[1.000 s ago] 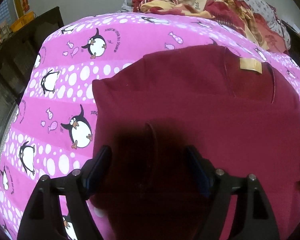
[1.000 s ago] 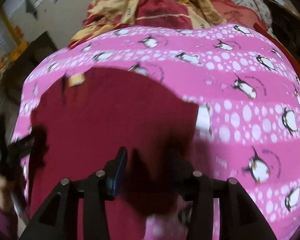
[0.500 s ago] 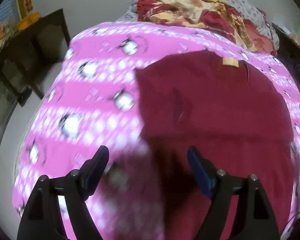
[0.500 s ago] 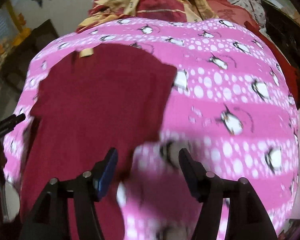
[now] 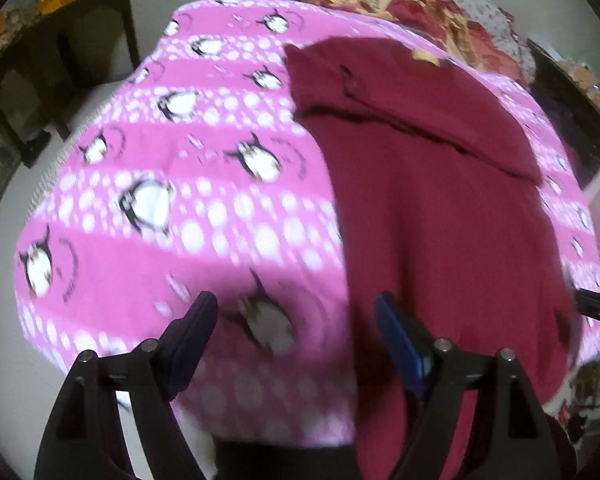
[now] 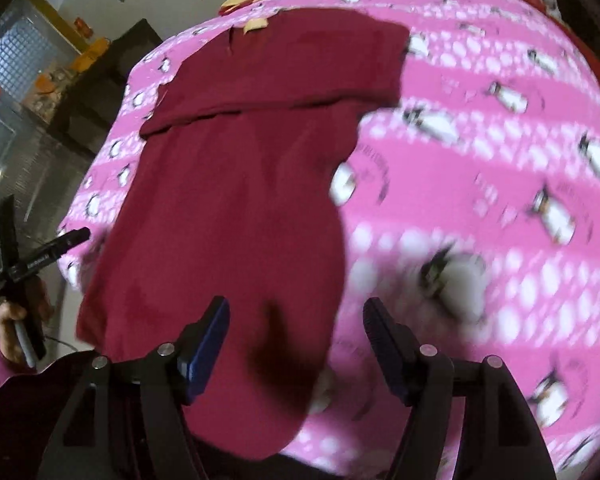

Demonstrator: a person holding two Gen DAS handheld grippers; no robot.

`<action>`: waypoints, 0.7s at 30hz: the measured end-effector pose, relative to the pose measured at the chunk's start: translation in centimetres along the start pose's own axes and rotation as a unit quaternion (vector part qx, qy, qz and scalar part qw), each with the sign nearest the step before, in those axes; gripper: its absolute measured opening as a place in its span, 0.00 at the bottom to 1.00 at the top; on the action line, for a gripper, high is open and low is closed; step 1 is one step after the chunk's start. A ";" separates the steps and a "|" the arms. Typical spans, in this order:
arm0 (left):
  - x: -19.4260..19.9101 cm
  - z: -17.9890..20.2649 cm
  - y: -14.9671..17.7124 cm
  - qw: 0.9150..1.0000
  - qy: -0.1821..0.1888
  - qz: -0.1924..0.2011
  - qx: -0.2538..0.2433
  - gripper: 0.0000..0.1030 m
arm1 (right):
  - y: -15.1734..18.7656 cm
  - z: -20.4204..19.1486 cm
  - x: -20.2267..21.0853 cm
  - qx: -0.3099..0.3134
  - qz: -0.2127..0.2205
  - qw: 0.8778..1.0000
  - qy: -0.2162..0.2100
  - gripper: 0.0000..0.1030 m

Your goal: Fold small clothes

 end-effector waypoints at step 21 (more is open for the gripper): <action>-2.6 2.8 4.5 0.992 0.104 -0.076 0.002 0.10 | 4.6 1.6 0.6 -0.049 -0.003 0.998 -0.028 0.80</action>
Point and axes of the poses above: each gripper's, at about its wrist camera, not at the fingertips, and x roughly against the way its jaws point, z to its right, y to its underside, the point moved 2 cm from there along -x, roughly the way its jaws point, and after that the axes turned 5 degrees about y, right-handed, at the moved point
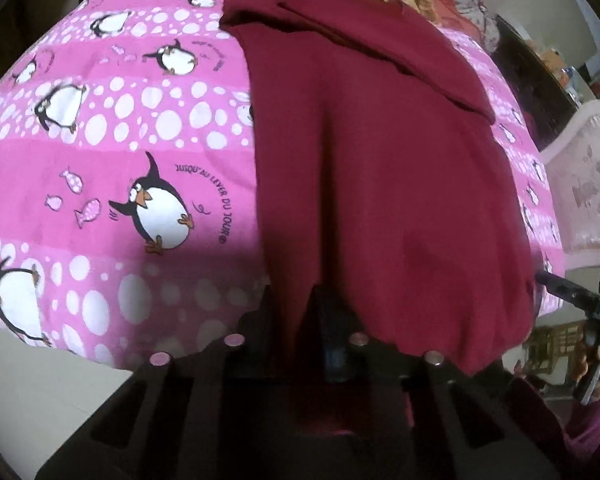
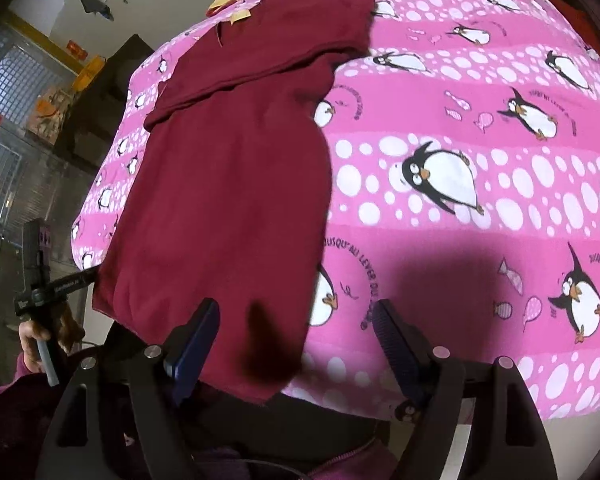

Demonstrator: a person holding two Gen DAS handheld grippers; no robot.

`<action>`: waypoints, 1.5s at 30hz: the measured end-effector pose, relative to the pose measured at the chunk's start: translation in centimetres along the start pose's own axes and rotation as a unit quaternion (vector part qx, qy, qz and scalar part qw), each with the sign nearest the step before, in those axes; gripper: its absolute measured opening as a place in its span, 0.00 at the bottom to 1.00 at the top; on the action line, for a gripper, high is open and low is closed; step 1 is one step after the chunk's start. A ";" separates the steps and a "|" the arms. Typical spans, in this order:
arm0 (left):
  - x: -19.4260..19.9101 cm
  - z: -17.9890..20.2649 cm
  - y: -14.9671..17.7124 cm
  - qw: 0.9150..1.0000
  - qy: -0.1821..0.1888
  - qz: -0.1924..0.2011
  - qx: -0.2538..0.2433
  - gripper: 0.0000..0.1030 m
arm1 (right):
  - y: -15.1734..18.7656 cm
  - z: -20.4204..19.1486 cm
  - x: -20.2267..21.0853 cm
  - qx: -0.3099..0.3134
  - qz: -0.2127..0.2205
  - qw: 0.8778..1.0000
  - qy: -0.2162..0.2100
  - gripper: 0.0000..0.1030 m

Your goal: Fold small clothes

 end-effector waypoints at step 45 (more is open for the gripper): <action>1.0 -2.7 1.4 0.998 0.034 0.009 0.052 0.65 | 2.6 -3.8 -3.2 0.014 0.041 0.987 -0.155 0.76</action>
Point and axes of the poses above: each gripper's, at about its wrist camera, not at the fingertips, and x roughly against the way its jaws point, z to its right, y to its underside, the point moved 2 cm from there along -x, roughly the way its jaws point, and after that the axes turned 5 degrees about y, right-handed, at the moved point
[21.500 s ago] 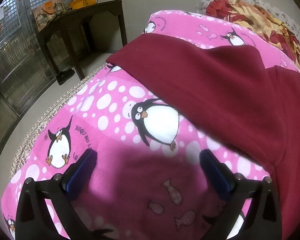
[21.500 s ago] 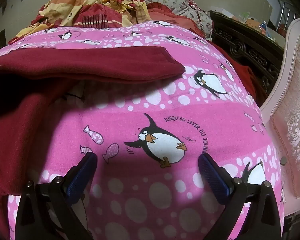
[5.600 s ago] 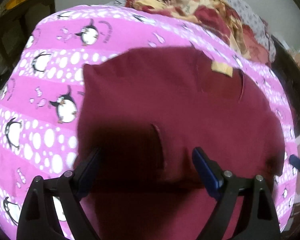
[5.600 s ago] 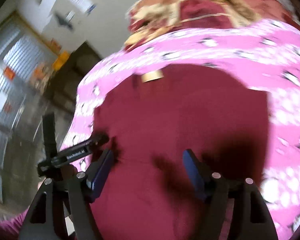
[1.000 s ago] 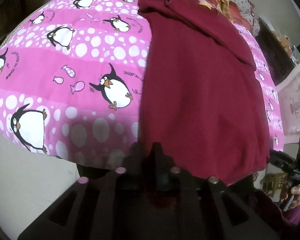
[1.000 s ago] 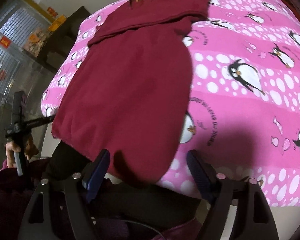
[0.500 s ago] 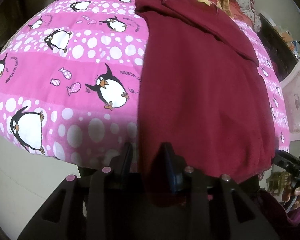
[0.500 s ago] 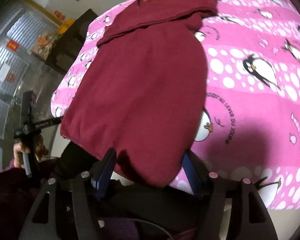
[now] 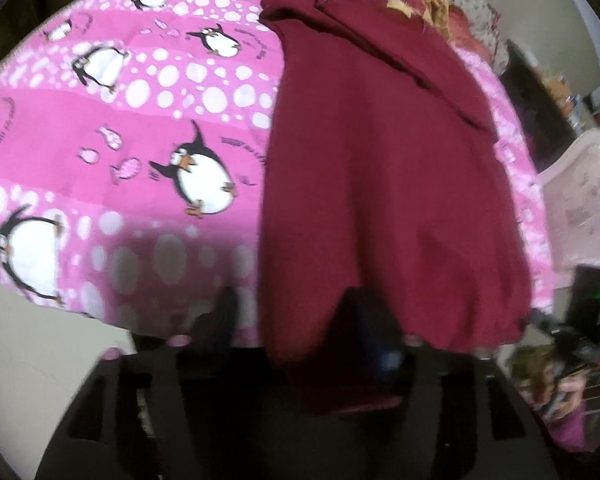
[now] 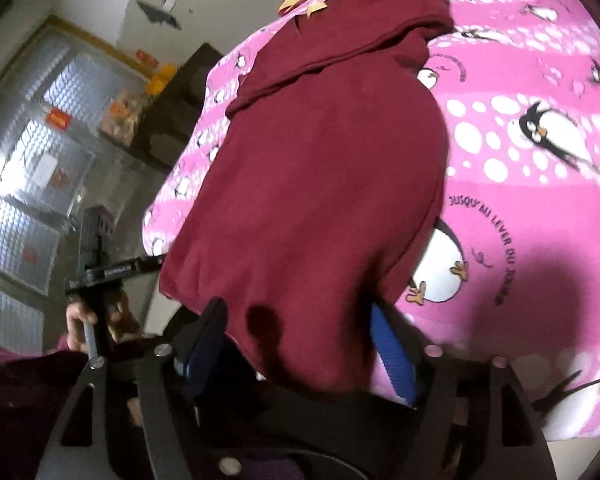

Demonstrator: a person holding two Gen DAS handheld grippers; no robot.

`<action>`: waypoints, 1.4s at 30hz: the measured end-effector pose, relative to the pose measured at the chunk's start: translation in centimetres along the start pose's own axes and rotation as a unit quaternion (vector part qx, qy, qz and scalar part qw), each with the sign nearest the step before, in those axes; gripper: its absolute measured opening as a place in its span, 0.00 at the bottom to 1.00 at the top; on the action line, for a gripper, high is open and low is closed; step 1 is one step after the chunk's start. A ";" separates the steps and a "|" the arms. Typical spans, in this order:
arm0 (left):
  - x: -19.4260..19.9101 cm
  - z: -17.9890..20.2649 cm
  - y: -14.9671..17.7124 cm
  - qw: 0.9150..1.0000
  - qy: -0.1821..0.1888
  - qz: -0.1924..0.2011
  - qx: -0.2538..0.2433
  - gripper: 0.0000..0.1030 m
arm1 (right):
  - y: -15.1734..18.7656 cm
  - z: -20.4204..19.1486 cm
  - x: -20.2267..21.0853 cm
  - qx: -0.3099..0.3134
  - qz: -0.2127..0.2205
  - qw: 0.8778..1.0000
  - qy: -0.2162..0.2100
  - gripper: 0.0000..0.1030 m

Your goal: Fold small clothes

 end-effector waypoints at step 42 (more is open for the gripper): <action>3.0 2.1 -3.1 0.996 0.062 0.017 -0.054 0.07 | -3.1 0.4 5.1 -0.047 0.060 0.988 -0.134 0.11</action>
Point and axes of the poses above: each gripper's, at about its wrist camera, not at the fingertips, and x roughly against the way its jaws point, z to its right, y to its underside, the point moved 2 cm from there along -x, roughly the way its jaws point, and after that the axes turned 5 degrees about y, right-handed, at the moved point
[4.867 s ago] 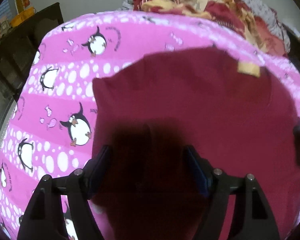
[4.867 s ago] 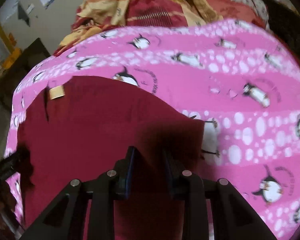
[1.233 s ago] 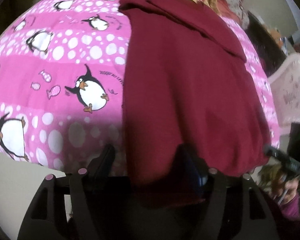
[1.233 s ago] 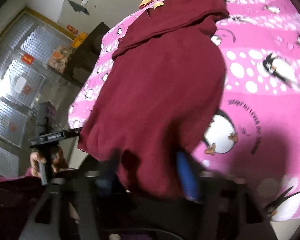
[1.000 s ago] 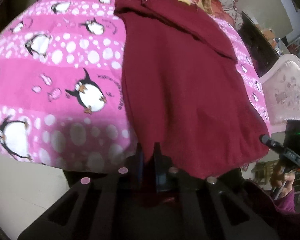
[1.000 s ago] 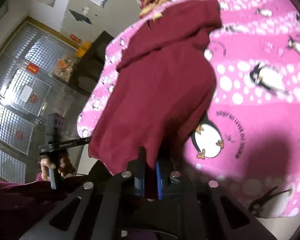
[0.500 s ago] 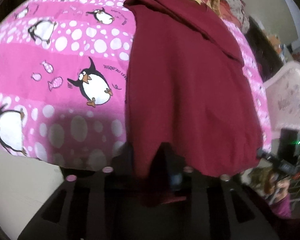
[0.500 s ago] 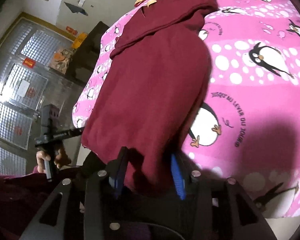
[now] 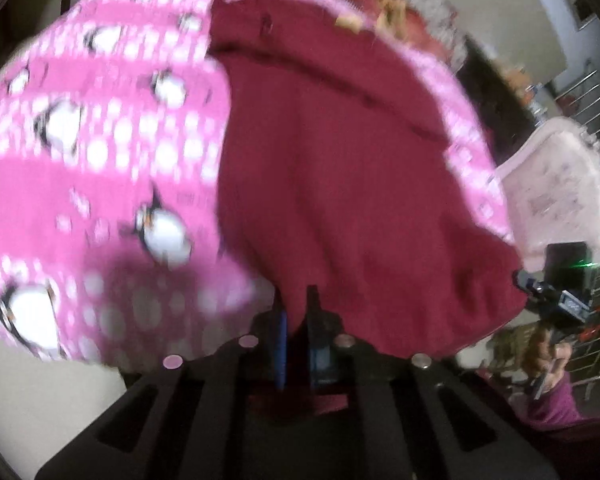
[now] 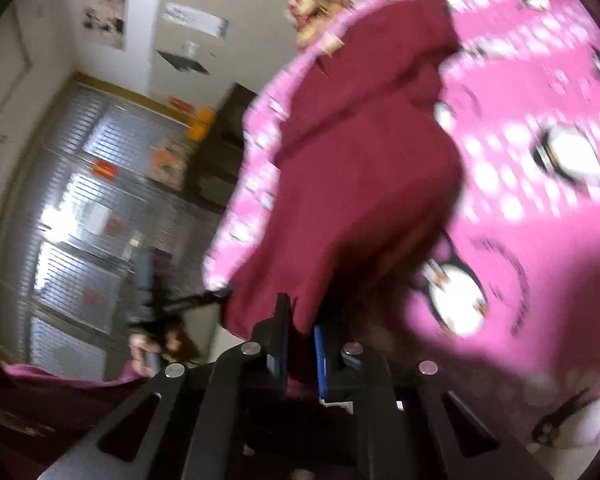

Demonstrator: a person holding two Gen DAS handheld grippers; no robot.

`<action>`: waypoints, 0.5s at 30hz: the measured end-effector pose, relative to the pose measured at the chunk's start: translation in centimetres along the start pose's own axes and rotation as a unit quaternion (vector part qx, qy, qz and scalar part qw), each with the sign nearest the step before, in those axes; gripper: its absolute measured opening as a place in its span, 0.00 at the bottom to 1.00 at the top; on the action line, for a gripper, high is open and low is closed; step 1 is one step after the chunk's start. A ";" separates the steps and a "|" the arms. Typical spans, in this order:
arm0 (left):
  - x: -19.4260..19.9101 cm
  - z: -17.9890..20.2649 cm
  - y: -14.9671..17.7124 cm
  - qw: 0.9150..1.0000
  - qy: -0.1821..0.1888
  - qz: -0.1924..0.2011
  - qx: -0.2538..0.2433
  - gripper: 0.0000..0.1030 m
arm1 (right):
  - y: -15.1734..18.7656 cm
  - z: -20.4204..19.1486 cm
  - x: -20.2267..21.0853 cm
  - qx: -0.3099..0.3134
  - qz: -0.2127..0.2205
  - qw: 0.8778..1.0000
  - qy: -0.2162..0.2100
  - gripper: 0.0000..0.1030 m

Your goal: Fold small clothes

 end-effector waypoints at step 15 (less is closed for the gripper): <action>2.6 3.1 -10.2 0.994 0.014 0.108 -0.025 0.07 | -10.4 -2.0 1.0 0.024 0.103 0.994 -0.007 0.08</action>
Point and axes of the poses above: each gripper's, at about its wrist camera, not at the fingertips, and x roughly against the way its jaws point, z to its right, y to its underside, the point moved 2 cm from there along -x, roughly the way its jaws point, and after that the axes turned 5 degrees about y, right-handed, at the moved point
